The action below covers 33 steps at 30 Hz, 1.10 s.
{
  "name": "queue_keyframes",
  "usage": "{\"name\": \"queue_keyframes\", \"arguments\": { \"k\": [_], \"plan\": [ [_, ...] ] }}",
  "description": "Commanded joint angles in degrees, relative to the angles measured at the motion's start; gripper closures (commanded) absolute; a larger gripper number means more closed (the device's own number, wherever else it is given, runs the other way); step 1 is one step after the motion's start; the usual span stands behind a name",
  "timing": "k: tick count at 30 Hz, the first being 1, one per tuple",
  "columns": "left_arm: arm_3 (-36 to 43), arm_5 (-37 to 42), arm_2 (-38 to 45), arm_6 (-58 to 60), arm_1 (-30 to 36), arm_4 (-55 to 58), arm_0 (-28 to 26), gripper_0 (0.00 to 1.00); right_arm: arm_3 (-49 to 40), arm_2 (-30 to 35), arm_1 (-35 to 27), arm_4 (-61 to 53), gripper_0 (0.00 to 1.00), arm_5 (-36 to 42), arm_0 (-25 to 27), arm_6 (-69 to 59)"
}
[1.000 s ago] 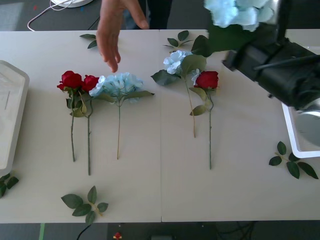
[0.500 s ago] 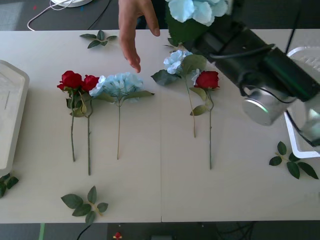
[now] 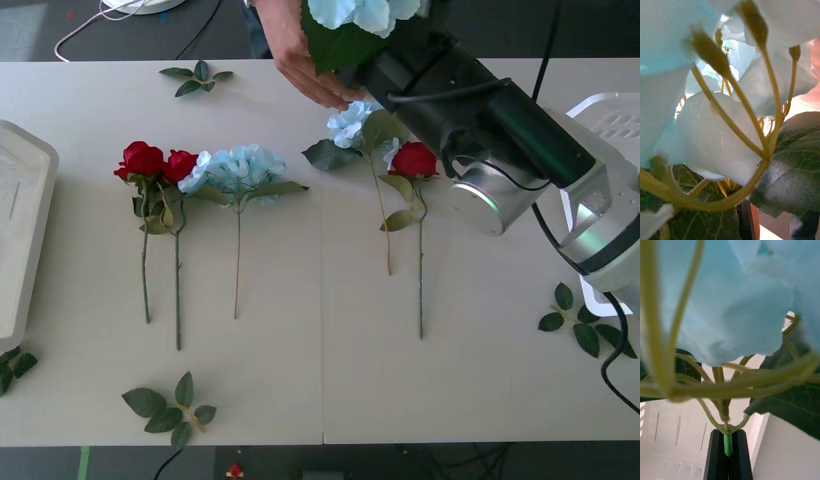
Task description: Place the red flowers into the right box and the blue flowers into the left box. If a person shows an open palm, hand one flower to the person first, then continue sorting.
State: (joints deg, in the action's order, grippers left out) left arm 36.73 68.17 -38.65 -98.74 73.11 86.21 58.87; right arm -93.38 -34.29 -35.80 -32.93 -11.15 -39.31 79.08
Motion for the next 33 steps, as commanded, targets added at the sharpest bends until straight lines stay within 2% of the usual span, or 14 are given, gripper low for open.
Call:
{"name": "queue_keyframes", "arguments": {
  "k": [1,7,8,9,10,11,25,29,33],
  "plan": [
    [-0.43,0.38,1.04,-4.09,0.45,0.45,2.22,1.00,-0.13,-0.43,1.79,-0.21,1.00,-1.07,-3.05,-1.73],
    [-0.43,0.38,1.04,-4.09,0.45,0.45,2.22,1.00,-0.13,-0.52,1.97,-0.38,1.00,-1.07,-3.05,-2.00],
    [-0.43,0.38,1.04,-4.09,0.45,0.45,2.22,1.00,-0.13,-0.52,1.97,-0.47,0.97,-1.16,-3.05,-2.09],
    [-0.43,0.38,1.04,-4.09,0.45,0.45,2.22,1.00,-0.13,-0.52,1.97,-0.56,0.77,-1.16,-3.05,-2.09],
    [-0.43,0.38,1.04,-4.09,0.45,0.45,2.22,1.00,-0.13,-0.61,1.97,-0.65,0.43,-1.07,-3.05,-2.26],
    [-0.43,0.38,1.04,-4.09,0.45,0.45,2.22,1.00,-0.04,-0.61,1.97,-0.73,0.00,-0.98,-2.96,-2.26],
    [-0.43,0.38,1.04,-4.09,0.45,0.45,2.22,1.00,-0.31,-0.69,-0.06,-1.26,0.00,4.73,-2.79,-2.52],
    [-0.43,0.38,1.04,-4.09,0.45,0.45,2.22,1.00,-4.00,0.80,-2.34,-2.05,0.00,10.71,-1.47,-3.32],
    [-0.43,0.38,1.04,-4.09,0.45,0.45,2.22,1.00,-11.47,5.46,-5.15,-3.28,0.00,23.36,2.66,-4.63]
  ]
}}
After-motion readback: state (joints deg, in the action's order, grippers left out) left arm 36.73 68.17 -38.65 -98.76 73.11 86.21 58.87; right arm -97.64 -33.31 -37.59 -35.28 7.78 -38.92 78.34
